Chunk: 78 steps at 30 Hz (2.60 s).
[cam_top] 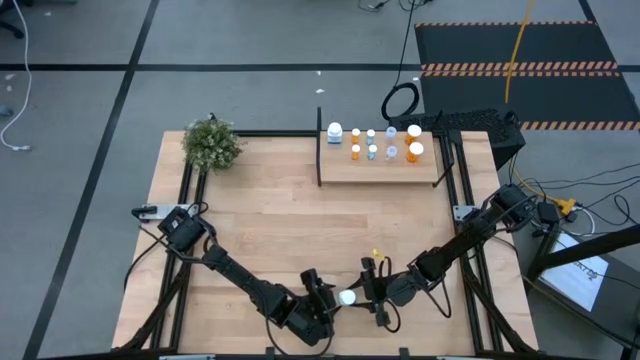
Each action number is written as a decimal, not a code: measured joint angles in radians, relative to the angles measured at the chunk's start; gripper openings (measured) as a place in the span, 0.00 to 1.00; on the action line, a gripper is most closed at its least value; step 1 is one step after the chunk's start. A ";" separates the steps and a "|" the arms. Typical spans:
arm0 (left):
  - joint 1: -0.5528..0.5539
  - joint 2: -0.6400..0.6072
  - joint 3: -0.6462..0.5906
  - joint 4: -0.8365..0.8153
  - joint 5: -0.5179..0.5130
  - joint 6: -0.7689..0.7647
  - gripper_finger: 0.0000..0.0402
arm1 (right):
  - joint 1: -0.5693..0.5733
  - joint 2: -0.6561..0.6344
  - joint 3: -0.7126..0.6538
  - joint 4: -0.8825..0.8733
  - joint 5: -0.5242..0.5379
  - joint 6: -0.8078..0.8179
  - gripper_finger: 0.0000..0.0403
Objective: Pick and place medicine bottles onto shelf by color
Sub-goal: Put the white pill bottle on the shelf aligned with the other white pill bottle
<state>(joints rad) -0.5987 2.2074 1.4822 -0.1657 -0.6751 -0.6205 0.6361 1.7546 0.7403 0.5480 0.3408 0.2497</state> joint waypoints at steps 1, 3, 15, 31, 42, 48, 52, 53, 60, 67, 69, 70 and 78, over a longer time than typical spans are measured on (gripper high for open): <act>0.001 0.000 0.000 0.001 0.000 0.003 0.68 | 0.000 0.000 0.000 0.001 -0.001 0.000 0.48; 0.002 0.000 0.000 0.003 -0.003 0.007 0.68 | 0.000 0.000 0.001 -0.003 -0.002 0.000 0.51; 0.004 0.000 0.000 0.023 -0.005 0.017 0.68 | -0.001 0.000 0.020 -0.045 0.000 -0.013 0.52; -0.024 -0.035 -0.001 0.012 -0.005 0.096 0.68 | -0.010 0.001 0.020 -0.066 0.003 -0.032 0.42; -0.033 -0.109 -0.001 -0.335 -0.020 0.095 0.68 | -0.124 -0.276 0.020 -0.306 -0.006 -0.108 0.43; 0.013 -0.110 -0.001 -0.415 -0.001 0.123 0.68 | -0.280 -0.501 0.020 -0.428 -0.055 -0.216 0.43; 0.058 -0.111 -0.039 -0.318 0.047 0.181 0.68 | -0.425 -0.605 0.020 -0.468 -0.174 -0.278 0.43; 0.068 -0.111 -0.053 -0.292 0.056 0.200 0.68 | -0.462 -0.622 0.023 -0.479 -0.207 -0.295 0.43; 0.135 -0.197 -0.225 -0.068 0.082 0.255 0.68 | -0.700 -0.624 0.106 -0.568 -0.387 -0.424 0.43; 0.194 -0.449 -0.518 0.208 0.089 0.290 0.68 | -0.892 -0.541 0.198 -0.591 -0.538 -0.506 0.44; 0.205 -0.514 -0.605 0.308 0.089 0.300 0.68 | -0.939 -0.508 0.234 -0.612 -0.599 -0.529 0.44; 0.210 -0.542 -0.647 0.360 0.090 0.302 0.68 | -0.960 -0.488 0.257 -0.625 -0.623 -0.541 0.44; 0.207 -0.624 -0.853 0.629 0.091 0.295 0.68 | -1.099 -0.322 0.473 -0.774 -0.695 -0.659 0.44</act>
<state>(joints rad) -0.3914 1.5829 0.6293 0.4628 -0.5842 -0.3254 -0.4633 1.4323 1.2137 -0.2256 -0.3545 -0.4098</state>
